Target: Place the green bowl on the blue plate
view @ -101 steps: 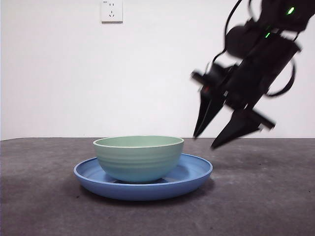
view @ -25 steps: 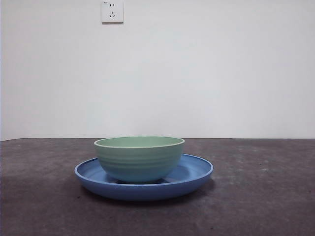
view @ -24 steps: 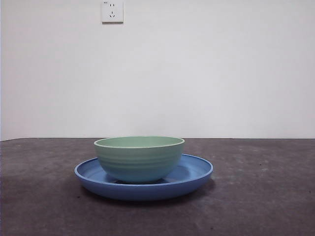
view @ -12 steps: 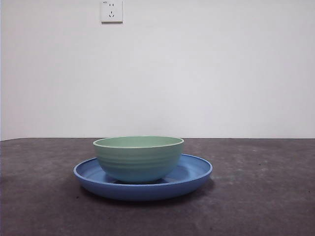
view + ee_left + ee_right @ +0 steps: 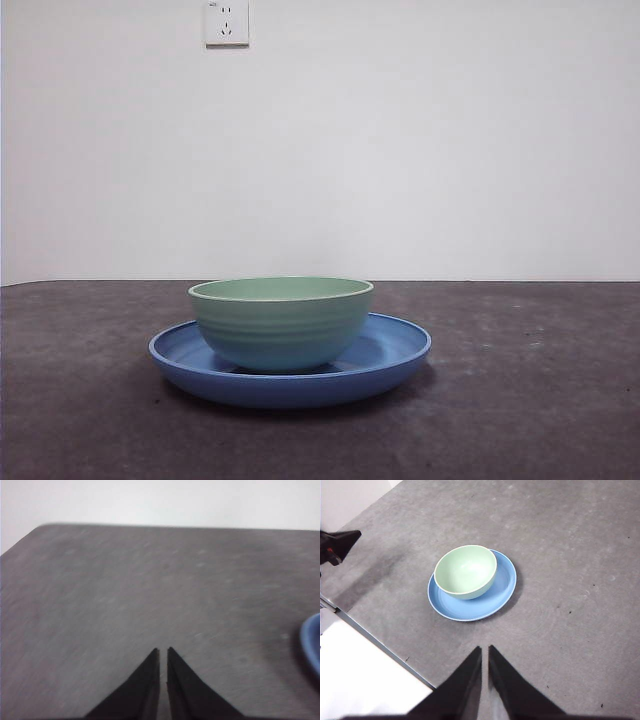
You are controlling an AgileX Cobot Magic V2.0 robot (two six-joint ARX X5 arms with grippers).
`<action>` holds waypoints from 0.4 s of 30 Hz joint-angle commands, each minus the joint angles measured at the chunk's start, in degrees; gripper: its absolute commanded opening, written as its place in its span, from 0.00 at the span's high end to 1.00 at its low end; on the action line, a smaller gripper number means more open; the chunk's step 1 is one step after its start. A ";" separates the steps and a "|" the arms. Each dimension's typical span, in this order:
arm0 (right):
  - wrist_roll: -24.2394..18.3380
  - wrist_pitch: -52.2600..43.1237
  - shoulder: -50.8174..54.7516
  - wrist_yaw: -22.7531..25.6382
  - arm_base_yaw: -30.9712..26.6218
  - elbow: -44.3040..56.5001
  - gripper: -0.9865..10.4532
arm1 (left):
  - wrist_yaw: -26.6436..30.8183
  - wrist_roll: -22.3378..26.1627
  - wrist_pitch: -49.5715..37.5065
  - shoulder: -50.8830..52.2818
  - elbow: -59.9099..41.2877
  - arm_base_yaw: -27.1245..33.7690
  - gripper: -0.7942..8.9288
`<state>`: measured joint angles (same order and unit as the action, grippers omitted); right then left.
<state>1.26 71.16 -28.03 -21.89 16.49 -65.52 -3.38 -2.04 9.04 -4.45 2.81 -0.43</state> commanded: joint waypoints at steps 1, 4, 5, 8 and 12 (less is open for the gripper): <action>-0.52 -0.46 -0.20 -0.20 0.24 -0.81 0.90 | 1.84 -1.31 -0.96 0.94 -1.31 0.50 0.89; -0.52 -0.46 -0.20 -0.17 0.24 -0.81 0.90 | 3.30 -1.20 -0.77 1.55 -2.14 0.59 0.89; -0.52 -0.46 -0.20 -0.17 0.24 -0.81 0.90 | 3.89 -1.09 -0.48 1.60 -2.14 0.59 0.89; -0.52 -0.46 -0.20 -0.17 0.24 -0.81 0.90 | 4.26 0.11 -0.09 1.60 -2.14 0.57 0.89; -0.52 -0.46 -0.20 -0.17 0.24 -0.81 0.90 | 4.35 1.18 2.10 2.34 -2.14 0.59 0.89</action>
<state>1.26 71.16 -28.03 -21.91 16.49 -65.52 0.75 -1.96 10.52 -2.48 1.85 0.10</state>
